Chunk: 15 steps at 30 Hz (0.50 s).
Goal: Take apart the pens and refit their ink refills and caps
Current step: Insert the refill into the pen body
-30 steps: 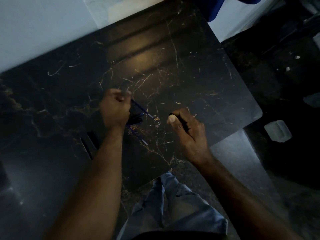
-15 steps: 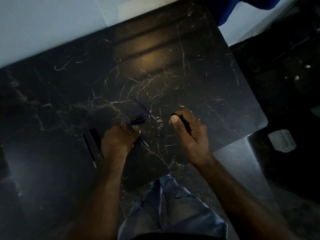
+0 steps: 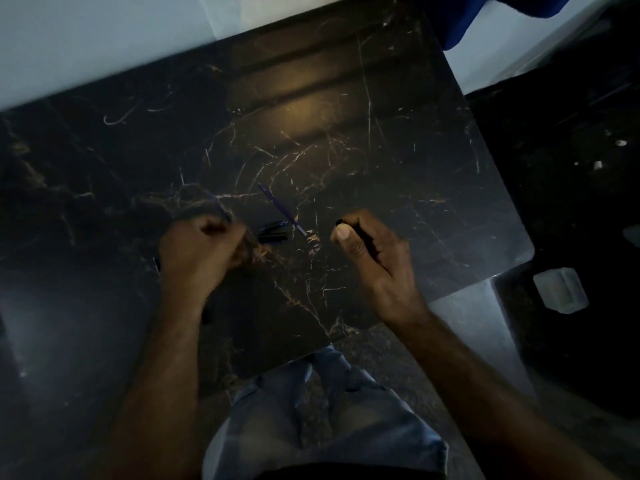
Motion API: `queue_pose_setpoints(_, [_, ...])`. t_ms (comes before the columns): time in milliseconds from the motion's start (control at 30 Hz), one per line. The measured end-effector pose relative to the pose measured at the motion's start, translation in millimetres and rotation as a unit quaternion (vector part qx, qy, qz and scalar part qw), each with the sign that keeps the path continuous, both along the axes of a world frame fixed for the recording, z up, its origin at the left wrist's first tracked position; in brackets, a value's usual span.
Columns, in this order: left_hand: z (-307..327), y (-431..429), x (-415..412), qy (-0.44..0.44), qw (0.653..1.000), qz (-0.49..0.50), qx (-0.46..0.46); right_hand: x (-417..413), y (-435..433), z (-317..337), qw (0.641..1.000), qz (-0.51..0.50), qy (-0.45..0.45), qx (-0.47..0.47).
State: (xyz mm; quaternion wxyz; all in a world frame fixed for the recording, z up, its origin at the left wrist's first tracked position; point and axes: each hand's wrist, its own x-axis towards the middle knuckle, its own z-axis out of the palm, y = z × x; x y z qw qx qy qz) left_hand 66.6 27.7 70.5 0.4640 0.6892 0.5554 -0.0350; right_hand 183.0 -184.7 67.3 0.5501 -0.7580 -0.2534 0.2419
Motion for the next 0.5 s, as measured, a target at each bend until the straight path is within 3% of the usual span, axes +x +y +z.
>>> queue_pose_setpoints(67, [33.6, -3.1, 14.0, -0.205, 0.975, 0.085, -0.017, -2.1, 5.8, 4.6, 1.000, 0.020, 0.014, 0.012])
queue_pose_setpoints(133, [55.7, -12.3, 28.6, -0.329, 0.937, 0.108, -0.042, -3.8, 13.2, 10.3, 0.999, 0.033, 0.025, 0.023])
queue_pose_setpoints(333, [56.4, -23.9, 36.7, -0.409, 0.899, 0.121, -0.095, -15.6, 32.0, 25.9, 0.998, 0.019, 0.022, 0.052])
queue_pose_setpoints(500, [58.1, -22.4, 29.0, -0.441, 0.887, 0.069, -0.120, -29.0, 40.6, 32.2, 0.996, -0.014, 0.034, 0.081])
